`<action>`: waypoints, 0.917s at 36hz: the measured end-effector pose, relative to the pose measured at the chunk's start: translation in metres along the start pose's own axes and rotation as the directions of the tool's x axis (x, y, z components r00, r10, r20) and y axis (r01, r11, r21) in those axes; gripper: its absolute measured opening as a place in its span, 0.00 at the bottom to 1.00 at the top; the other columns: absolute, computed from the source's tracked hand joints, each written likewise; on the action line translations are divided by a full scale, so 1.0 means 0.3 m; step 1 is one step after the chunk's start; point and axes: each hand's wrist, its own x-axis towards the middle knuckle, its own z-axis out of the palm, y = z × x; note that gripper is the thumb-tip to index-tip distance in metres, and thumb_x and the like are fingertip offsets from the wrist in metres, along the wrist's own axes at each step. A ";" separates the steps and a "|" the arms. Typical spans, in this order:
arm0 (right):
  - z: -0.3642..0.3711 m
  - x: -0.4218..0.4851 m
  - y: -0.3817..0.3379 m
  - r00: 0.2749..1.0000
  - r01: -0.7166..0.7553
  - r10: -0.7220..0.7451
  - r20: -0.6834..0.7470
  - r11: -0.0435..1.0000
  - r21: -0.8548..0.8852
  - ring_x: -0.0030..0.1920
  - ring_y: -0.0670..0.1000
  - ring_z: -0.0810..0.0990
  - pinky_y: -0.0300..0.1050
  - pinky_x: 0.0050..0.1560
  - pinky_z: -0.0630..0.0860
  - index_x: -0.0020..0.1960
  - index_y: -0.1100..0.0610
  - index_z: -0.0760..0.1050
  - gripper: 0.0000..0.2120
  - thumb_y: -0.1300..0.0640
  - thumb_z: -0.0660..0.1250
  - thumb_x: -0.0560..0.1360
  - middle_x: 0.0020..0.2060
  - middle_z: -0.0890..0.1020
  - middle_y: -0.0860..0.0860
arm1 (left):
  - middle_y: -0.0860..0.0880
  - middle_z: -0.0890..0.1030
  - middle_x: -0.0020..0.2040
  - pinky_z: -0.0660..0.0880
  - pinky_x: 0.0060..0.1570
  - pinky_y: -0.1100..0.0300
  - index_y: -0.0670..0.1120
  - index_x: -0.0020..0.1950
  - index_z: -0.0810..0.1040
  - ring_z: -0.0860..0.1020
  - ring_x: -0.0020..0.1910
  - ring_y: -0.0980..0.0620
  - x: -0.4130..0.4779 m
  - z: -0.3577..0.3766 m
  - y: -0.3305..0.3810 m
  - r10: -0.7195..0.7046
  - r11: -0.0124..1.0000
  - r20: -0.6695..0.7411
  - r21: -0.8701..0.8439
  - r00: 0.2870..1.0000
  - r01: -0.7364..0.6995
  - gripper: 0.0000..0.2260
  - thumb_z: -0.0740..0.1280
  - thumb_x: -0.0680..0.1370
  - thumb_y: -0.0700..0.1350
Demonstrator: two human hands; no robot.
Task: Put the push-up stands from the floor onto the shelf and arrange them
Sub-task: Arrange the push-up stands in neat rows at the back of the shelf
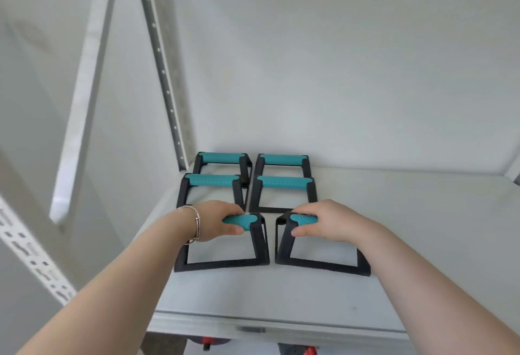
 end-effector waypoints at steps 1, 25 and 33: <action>0.017 0.015 -0.023 1.000 0.008 -0.008 0.004 1.000 0.001 0.63 0.47 0.74 0.47 0.65 0.72 0.67 0.37 0.73 0.33 0.29 0.69 0.64 0.63 0.77 0.40 | 0.55 0.77 0.58 0.71 0.59 0.53 0.56 0.67 0.71 0.75 0.55 0.52 -0.011 -0.006 -0.024 -0.003 1.000 0.004 0.019 1.000 0.003 0.17 0.63 0.79 0.57; 0.156 0.097 -0.217 0.994 -0.051 0.020 -0.111 0.956 -0.289 0.55 0.55 0.76 0.51 0.57 0.71 0.65 0.46 0.72 0.25 0.33 0.61 0.75 0.56 0.79 0.50 | 0.55 0.78 0.58 0.72 0.59 0.52 0.58 0.65 0.69 0.76 0.54 0.51 0.026 0.044 -0.217 0.028 0.996 -0.195 0.089 0.980 -0.011 0.20 0.62 0.76 0.64; 0.169 0.090 -0.207 0.989 -0.027 -0.017 -0.149 0.957 -0.288 0.55 0.52 0.75 0.52 0.60 0.68 0.66 0.44 0.71 0.23 0.33 0.59 0.76 0.53 0.79 0.47 | 0.55 0.77 0.56 0.69 0.60 0.52 0.59 0.66 0.67 0.74 0.54 0.52 0.034 0.078 -0.227 0.072 0.980 -0.273 0.196 0.959 -0.018 0.19 0.58 0.78 0.64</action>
